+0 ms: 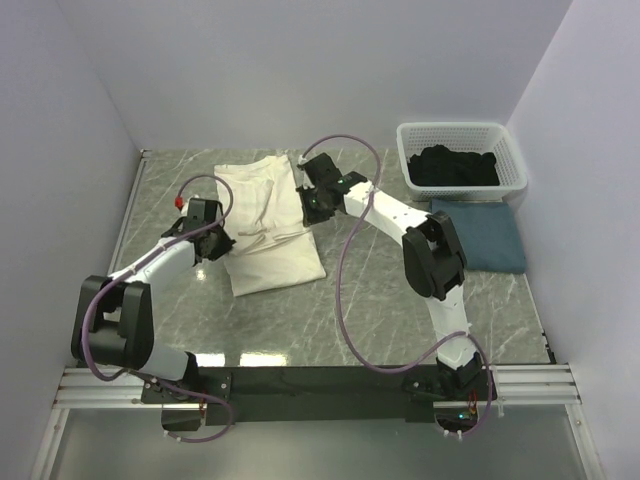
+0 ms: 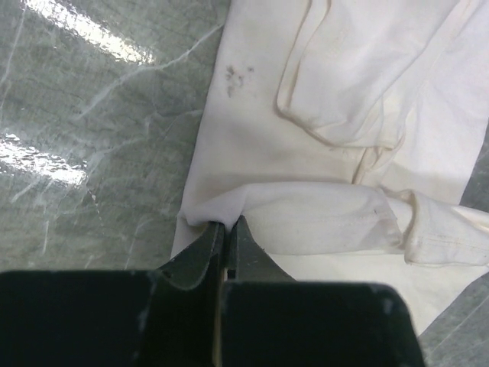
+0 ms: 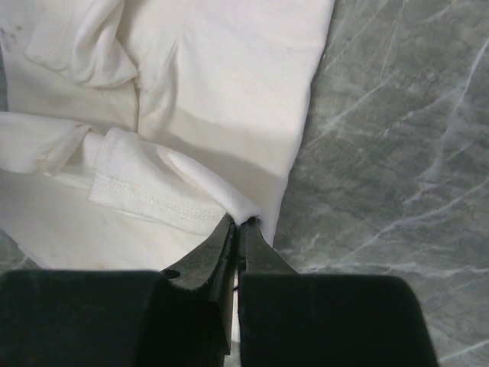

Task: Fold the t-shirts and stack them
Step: Fold the tshirt

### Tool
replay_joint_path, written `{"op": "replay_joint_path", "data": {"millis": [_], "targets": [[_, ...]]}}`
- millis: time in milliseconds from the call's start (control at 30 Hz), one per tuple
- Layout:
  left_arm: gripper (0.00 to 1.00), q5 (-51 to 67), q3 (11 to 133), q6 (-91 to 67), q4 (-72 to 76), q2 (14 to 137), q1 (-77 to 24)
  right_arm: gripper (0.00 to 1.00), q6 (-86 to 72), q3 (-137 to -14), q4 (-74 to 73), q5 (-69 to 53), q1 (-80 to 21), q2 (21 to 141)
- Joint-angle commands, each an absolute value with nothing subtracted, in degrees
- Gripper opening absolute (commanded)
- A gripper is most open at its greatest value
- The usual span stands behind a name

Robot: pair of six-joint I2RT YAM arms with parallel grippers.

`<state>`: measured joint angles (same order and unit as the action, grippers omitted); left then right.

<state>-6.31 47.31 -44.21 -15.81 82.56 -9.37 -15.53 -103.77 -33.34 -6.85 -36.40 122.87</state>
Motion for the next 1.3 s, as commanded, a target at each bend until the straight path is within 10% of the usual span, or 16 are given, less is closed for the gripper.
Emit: {"op": "replay_joint_path", "data": {"millis": [0, 1000, 1267], "targets": [[0.01, -7.91, 49.83, -43.33, -14.06, 83.93, -8.96, 0.00, -14.59, -106.78, -32.17, -6.15, -35.42, 124.45], [0.01, -9.93, 56.07, -39.73, -16.79, 90.79, -8.96, 0.06, -16.00, -107.75, -29.97, -5.19, -35.07, 129.55], [0.35, -10.37, 58.44, -38.41, -17.31, 91.15, -8.96, 0.30, -18.81, -109.42, -32.08, -1.24, -34.98, 127.80]]}}
